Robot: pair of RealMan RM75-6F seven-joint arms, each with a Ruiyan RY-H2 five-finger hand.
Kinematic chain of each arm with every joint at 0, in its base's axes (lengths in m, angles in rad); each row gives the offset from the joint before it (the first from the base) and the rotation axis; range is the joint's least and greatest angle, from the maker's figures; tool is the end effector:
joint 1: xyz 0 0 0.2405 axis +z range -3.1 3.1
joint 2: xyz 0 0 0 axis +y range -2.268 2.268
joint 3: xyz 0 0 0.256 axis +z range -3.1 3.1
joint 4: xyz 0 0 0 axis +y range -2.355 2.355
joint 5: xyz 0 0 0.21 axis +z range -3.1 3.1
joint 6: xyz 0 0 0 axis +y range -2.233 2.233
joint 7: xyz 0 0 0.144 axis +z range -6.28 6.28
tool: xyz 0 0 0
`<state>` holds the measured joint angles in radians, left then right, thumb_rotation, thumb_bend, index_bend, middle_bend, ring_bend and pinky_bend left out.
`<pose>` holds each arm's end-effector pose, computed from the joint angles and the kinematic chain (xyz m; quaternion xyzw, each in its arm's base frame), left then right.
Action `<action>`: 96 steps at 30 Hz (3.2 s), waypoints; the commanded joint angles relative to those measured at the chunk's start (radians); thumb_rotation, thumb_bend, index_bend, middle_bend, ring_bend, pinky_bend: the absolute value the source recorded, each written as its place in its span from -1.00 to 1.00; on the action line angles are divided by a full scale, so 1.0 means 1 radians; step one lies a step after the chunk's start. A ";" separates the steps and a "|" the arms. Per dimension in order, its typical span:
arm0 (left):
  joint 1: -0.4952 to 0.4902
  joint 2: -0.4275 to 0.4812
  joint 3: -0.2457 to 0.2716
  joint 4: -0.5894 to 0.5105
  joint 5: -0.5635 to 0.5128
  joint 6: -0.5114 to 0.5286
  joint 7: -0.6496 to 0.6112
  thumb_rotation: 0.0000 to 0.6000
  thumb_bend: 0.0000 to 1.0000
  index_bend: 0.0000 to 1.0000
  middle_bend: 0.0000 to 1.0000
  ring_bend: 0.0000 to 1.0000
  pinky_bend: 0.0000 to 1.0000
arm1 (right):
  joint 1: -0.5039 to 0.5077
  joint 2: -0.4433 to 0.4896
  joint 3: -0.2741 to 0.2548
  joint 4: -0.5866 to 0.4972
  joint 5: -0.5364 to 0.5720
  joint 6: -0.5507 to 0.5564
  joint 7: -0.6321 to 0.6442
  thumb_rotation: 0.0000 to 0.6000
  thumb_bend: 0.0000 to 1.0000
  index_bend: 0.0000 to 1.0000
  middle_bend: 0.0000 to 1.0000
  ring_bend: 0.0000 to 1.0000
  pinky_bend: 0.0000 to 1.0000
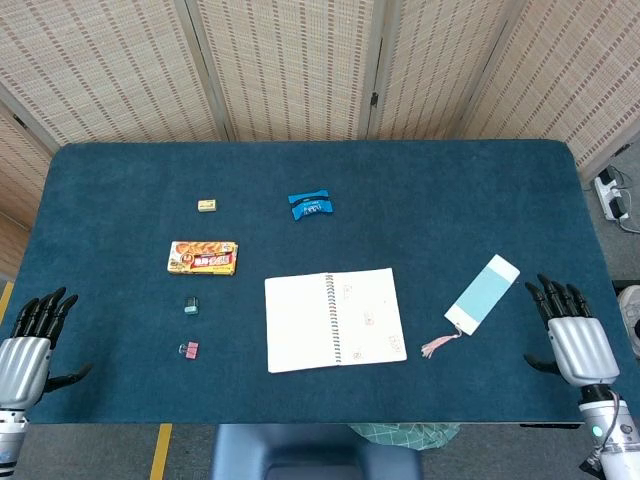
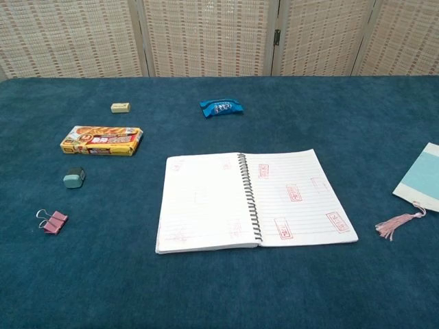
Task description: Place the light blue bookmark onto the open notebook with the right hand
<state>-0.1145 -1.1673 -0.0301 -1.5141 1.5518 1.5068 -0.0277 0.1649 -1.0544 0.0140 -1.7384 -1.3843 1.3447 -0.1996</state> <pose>-0.3142 0.1873 0.1499 -0.6169 -0.3606 -0.4007 0.5734 -0.3013 -0.1934 0.1498 0.6414 -0.3965 0.2998 0.5844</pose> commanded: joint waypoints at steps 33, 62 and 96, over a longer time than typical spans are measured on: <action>-0.005 -0.016 -0.027 0.034 -0.047 -0.010 -0.018 1.00 -0.73 -1.00 -1.00 -1.00 -0.97 | 0.377 -0.255 0.046 0.501 0.156 -0.579 -0.179 1.00 -0.64 -0.58 -1.00 -1.00 -1.00; -0.004 -0.005 -0.024 0.034 -0.032 -0.004 -0.056 1.00 -0.73 -1.00 -1.00 -1.00 -0.98 | 0.402 -0.337 0.013 0.585 0.106 -0.566 -0.101 1.00 -0.62 -0.21 -1.00 -1.00 -1.00; -0.006 -0.007 -0.025 0.036 -0.035 -0.007 -0.057 1.00 -0.73 -1.00 -1.00 -1.00 -0.98 | 0.422 -0.308 0.019 0.510 -0.083 -0.382 -0.029 1.00 -0.64 0.05 -0.88 -0.91 -1.00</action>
<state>-0.1200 -1.1742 -0.0554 -1.4784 1.5170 1.5001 -0.0841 0.5690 -1.3666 0.0336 -1.2133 -1.4361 0.9482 -0.2316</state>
